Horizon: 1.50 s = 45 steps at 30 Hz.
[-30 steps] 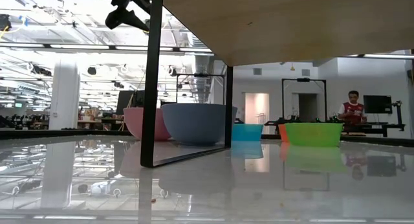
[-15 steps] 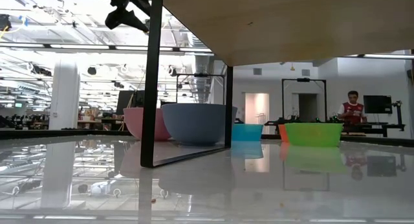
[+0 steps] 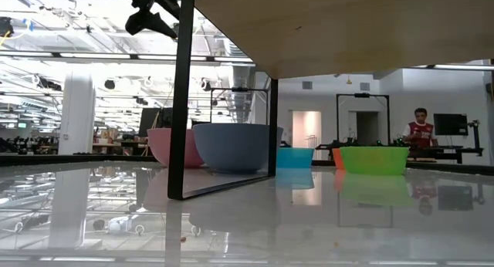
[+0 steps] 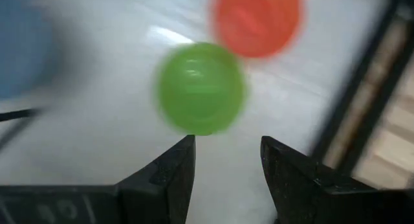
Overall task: Place and stack bowls onto a shelf
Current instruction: Stack the transparent green bowl on top of the transparent pink bowl on the shelf
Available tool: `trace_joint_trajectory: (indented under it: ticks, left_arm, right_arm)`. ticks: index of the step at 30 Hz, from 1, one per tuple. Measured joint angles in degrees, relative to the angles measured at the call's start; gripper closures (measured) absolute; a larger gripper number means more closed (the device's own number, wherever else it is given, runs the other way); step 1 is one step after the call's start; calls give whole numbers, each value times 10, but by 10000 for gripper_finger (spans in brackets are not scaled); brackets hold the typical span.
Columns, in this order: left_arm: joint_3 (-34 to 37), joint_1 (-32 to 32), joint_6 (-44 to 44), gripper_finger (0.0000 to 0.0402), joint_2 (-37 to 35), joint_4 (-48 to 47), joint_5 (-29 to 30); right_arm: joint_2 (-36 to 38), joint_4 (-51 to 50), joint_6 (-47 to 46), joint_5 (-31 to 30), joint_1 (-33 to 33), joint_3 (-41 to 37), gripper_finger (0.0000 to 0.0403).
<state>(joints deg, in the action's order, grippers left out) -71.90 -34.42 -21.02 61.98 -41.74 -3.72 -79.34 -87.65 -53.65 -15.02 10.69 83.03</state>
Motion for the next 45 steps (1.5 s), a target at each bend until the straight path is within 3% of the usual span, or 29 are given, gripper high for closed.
trace_joint_trajectory:
  ticks: [8,16,27,31,37,45]
  left_arm:
    - [0,0,-11,182,0,0,12]
    - [0,0,-14,182,0,0,14]
    - [0,0,-22,182,0,0,23]
    - [0,0,-21,182,0,0,29]
    - [0,0,-21,182,0,0,31]
    - [0,0,-20,182,0,0,31]
  right_arm:
    - [67,127,-48,9,62,-214,203]
    - [46,271,-32,29,102,-312,203]
    - [-41,352,2,39,132,-356,209]
    - [-63,371,2,59,136,-356,254]
    - [-74,380,-3,68,135,-353,379]
    - [-19,362,-3,76,134,-329,380]
